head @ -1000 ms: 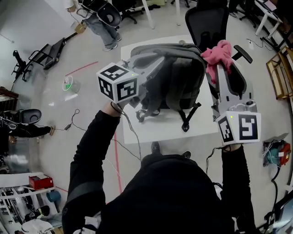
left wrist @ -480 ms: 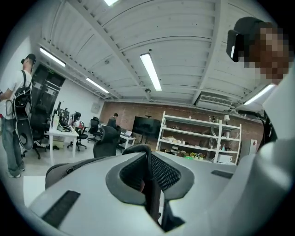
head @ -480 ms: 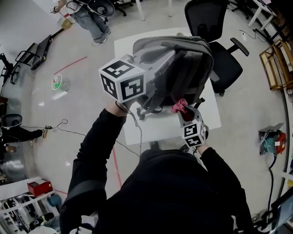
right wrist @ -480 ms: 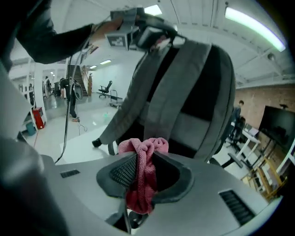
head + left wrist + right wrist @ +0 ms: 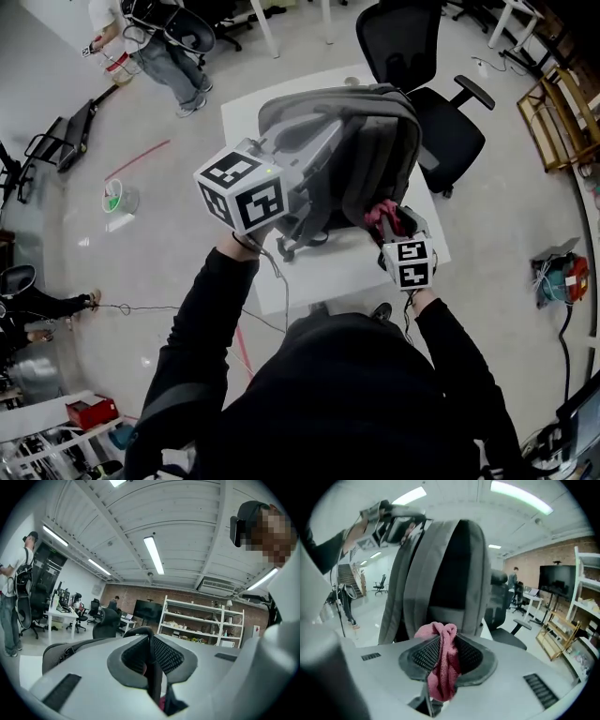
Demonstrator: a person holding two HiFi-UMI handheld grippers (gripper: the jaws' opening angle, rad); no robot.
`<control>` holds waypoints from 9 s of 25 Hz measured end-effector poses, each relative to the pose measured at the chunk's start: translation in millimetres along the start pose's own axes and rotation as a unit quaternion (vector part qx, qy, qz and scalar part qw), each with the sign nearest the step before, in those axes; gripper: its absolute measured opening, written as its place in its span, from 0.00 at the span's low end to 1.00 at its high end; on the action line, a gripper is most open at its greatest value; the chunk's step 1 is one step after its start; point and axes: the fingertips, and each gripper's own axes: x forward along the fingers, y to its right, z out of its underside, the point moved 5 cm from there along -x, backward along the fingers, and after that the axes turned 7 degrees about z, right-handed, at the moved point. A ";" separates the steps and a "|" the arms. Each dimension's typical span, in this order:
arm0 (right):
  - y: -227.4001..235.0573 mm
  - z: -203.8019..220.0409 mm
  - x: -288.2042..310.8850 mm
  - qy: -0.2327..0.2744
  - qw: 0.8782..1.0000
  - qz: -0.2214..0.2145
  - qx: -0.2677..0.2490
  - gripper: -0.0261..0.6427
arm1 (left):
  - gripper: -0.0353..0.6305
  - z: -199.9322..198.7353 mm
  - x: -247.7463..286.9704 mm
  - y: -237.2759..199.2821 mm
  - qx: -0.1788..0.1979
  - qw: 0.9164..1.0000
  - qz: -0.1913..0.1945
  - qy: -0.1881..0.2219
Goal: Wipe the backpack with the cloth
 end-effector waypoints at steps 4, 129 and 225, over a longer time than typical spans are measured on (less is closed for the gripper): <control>49.7 -119.3 -52.3 0.152 0.987 0.054 0.005 0.19 | 0.11 -1.1 3.4 1.4 0.007 1.000 -0.006 -0.010; -116.9 30.3 30.1 -0.072 0.983 -0.168 -0.010 0.15 | 0.11 -8.9 16.0 -5.2 -0.038 0.997 0.052 0.037; -29.6 165.5 -230.8 -0.014 0.968 -0.179 0.175 0.15 | 0.16 243.6 -125.7 303.5 -0.133 0.973 -0.180 -0.055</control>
